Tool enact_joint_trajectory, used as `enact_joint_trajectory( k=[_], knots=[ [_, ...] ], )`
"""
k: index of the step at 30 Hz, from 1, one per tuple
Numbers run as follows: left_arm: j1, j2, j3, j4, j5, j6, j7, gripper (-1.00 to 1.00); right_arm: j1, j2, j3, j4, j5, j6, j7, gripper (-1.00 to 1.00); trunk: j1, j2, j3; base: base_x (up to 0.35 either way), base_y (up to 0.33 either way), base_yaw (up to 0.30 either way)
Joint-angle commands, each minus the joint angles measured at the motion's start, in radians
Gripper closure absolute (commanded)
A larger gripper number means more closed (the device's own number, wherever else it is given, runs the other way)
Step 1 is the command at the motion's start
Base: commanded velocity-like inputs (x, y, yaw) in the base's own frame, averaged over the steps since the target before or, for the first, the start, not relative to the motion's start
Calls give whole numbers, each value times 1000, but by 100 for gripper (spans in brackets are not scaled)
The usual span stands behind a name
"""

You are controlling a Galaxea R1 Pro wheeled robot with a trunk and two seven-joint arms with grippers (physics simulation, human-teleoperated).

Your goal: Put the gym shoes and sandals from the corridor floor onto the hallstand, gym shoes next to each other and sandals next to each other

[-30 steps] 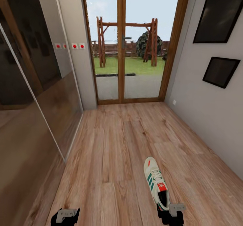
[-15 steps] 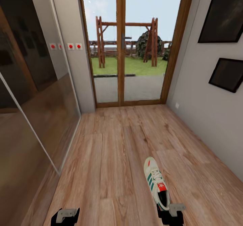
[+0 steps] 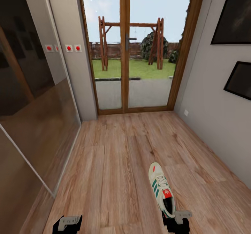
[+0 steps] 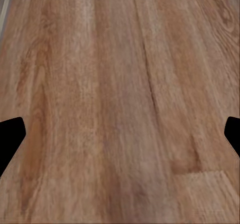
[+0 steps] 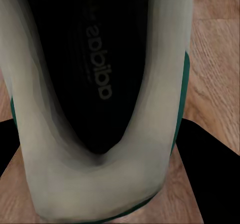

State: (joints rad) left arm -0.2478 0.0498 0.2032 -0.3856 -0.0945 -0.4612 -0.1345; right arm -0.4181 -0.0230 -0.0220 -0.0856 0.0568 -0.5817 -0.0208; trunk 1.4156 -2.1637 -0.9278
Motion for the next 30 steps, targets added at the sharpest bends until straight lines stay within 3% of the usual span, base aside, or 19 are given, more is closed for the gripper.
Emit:
enact_joint_trajectory(
  k=[1,11,30],
  knots=[
    [-1,-1,8,1,-10,-4,-5,-100,-1,0,-3,0,6,-3,-2,100,0,0,-1,337,0,0],
    [-1,-2,8,1,-10,-4,-5,-100,-1,0,-3,0,6,-3,-1,100,0,0,-1,337,0,-80],
    [-1,-2,7,1,-11,-4,-5,-100,-1,0,-3,0,6,-3,-1,100,0,0,-1,328,114,-254]
  ],
)
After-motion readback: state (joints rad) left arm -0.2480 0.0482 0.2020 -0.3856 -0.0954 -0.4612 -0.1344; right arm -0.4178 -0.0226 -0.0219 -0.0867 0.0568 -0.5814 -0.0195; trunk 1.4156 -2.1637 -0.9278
